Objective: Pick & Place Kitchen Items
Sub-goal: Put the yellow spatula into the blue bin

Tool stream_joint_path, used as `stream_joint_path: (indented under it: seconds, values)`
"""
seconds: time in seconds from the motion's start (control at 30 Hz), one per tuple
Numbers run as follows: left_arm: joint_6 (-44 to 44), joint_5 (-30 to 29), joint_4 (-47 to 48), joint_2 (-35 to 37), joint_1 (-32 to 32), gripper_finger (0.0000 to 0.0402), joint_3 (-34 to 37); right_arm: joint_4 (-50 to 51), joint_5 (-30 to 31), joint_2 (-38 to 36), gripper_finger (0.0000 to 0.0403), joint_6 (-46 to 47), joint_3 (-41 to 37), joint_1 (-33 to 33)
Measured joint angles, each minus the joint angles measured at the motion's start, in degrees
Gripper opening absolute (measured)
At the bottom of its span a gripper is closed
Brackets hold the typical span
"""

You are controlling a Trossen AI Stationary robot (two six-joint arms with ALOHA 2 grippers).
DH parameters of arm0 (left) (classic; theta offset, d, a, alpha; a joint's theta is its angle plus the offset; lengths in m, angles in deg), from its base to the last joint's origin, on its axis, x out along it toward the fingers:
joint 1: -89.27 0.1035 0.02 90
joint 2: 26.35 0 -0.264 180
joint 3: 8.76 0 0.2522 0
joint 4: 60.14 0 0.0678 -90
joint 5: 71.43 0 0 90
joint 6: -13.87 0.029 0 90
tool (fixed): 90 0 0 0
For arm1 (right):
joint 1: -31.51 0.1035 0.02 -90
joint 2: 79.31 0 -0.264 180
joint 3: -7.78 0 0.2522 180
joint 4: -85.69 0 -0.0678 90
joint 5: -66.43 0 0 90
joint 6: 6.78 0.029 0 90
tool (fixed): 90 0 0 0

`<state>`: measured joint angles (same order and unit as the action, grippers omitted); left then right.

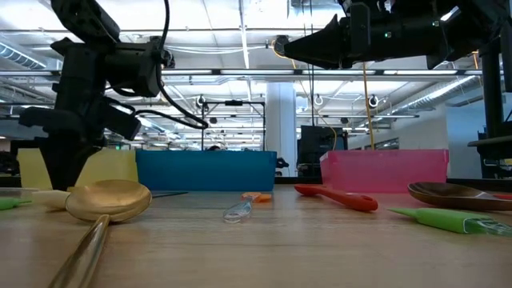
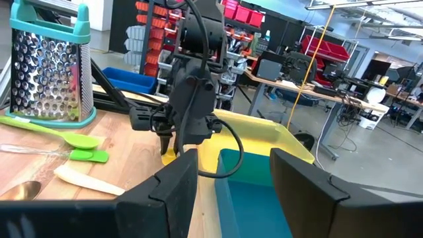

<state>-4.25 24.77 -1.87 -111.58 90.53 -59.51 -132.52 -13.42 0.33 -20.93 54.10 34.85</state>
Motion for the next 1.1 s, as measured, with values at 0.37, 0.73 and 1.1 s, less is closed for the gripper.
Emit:
stream_joint_path:
  seconds: [0.37, 0.73, 1.1]
  values:
    - [-0.6, -0.7, 2.9, 0.6, -3.3, 0.0079, -8.4, 0.0, 0.0, 0.0, 0.0183, 0.0, 0.0, 0.0]
    - [-0.4, -5.5, 6.2, 0.9, -6.6, 0.0005, -16.2, 0.0, 0.0, 0.0, 0.0183, 0.0, 0.0, 0.0]
    - [-3.4, -10.3, 0.0, 1.0, -11.7, 0.0152, -7.5, 0.0, 0.0, 0.0, 0.0183, 0.6, 0.0, 0.0]
